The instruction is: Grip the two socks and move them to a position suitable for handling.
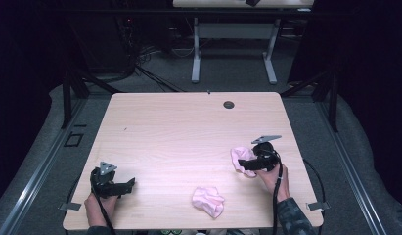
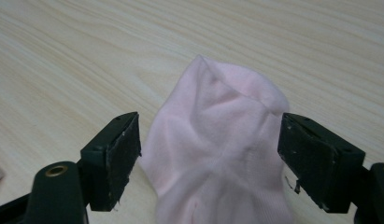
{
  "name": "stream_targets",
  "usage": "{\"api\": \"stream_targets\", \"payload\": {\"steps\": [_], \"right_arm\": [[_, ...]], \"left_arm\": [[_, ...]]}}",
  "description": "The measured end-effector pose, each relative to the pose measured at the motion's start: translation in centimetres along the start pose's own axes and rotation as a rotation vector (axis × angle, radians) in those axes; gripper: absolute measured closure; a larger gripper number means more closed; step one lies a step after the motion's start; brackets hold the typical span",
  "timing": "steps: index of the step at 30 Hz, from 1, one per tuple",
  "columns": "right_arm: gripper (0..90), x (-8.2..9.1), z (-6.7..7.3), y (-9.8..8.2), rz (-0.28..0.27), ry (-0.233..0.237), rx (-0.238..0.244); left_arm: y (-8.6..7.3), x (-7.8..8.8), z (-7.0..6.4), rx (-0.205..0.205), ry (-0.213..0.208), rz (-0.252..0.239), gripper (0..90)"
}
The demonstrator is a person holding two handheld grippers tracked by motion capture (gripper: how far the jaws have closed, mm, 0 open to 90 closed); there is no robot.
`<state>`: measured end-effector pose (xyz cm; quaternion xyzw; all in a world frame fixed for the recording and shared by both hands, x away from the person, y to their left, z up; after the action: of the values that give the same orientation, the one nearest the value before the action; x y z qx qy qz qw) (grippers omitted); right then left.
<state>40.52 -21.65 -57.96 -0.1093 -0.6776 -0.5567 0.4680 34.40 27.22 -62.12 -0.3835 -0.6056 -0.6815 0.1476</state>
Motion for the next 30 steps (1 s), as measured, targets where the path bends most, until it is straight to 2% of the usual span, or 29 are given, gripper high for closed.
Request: {"api": "stream_targets", "payload": {"steps": [1,4,5,8,9,10,11,13,14,15,16,17,20,24,25,26,27,28,29,30], "right_arm": [[23.5,-0.8,0.0,0.2,0.009,-0.034,0.010],[29.1,-1.6,-0.2,0.4,0.026,-0.072,0.023],[29.1,-1.6,-0.2,0.4,0.026,-0.072,0.023],[40.9,-2.3,-0.2,0.3,0.040,-0.078,0.018],[40.9,-2.3,-0.2,0.3,0.040,-0.078,0.018],[48.2,-2.3,-0.2,0.3,0.035,-0.084,0.023],[48.2,-2.3,-0.2,0.3,0.035,-0.084,0.023],[54.6,-2.3,-0.3,0.2,0.040,-0.089,0.030],[65.4,-2.3,-0.2,0.1,0.036,-0.104,0.039],[65.4,-2.3,-0.2,0.1,0.036,-0.104,0.039],[74.4,-2.3,-0.3,0.0,0.020,-0.104,0.040],[74.4,-2.3,-0.3,0.0,0.020,-0.104,0.040],[79.5,-2.2,-0.7,0.0,0.005,-0.079,0.012],[80.2,-1.7,-0.5,0.4,-0.017,-0.047,0.002],[80.2,-1.2,-0.2,0.8,-0.028,-0.042,0.011],[80.2,-0.5,0.4,1.6,-0.062,-0.016,0.015],[80.2,-0.5,0.4,1.6,-0.062,-0.016,0.015],[80.1,0.6,1.5,2.7,-0.082,0.008,0.041],[80.1,0.6,1.5,2.7,-0.082,0.008,0.041],[80.0,1.4,2.9,3.8,-0.103,0.041,0.076]], "left_arm": [[0.0,0.0,0.0,0.000,0.000,0.000,0.2],[0.0,0.0,0.0,-0.001,0.001,0.000,0.2],[0.0,0.0,0.0,-0.001,0.001,0.000,0.2],[0.0,0.0,0.0,0.004,0.000,-0.003,0.2],[0.0,0.0,0.0,0.004,0.000,-0.003,0.2],[0.0,0.0,0.0,0.001,0.000,-0.001,0.2],[0.0,0.0,0.0,0.001,0.000,-0.001,0.2],[0.0,0.0,0.0,0.000,0.001,0.000,0.2],[0.0,0.0,0.0,0.000,0.000,-0.001,0.2],[0.0,0.0,0.0,0.000,0.000,-0.001,0.2],[0.0,0.0,0.0,0.000,0.001,0.000,0.2],[0.0,0.0,0.0,0.003,-0.001,-0.002,0.2],[0.0,0.0,0.0,0.000,0.000,0.000,0.2],[0.0,0.0,0.0,0.000,0.000,0.000,0.2],[0.0,0.0,0.0,0.003,-0.001,-0.002,0.2],[0.0,0.0,0.0,0.003,-0.001,-0.002,0.2],[0.0,0.0,0.0,0.003,-0.001,-0.002,0.2],[0.0,0.0,0.0,0.000,0.000,0.000,0.2],[0.0,0.0,0.0,0.000,0.000,0.000,0.2],[0.0,0.0,0.0,0.000,0.000,0.000,0.2]]}}
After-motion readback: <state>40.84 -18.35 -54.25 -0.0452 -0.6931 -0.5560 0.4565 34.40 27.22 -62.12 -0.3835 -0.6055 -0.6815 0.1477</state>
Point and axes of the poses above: each handheld gripper's, and its own axes: x roughly backward along the jaws, y roughly out of its top, z roughly to its left, the point moved 4 cm from there along -x, roughly forward along the jaws, and after that the axes turned 2 degrees about -y, right-handed, at the moved point
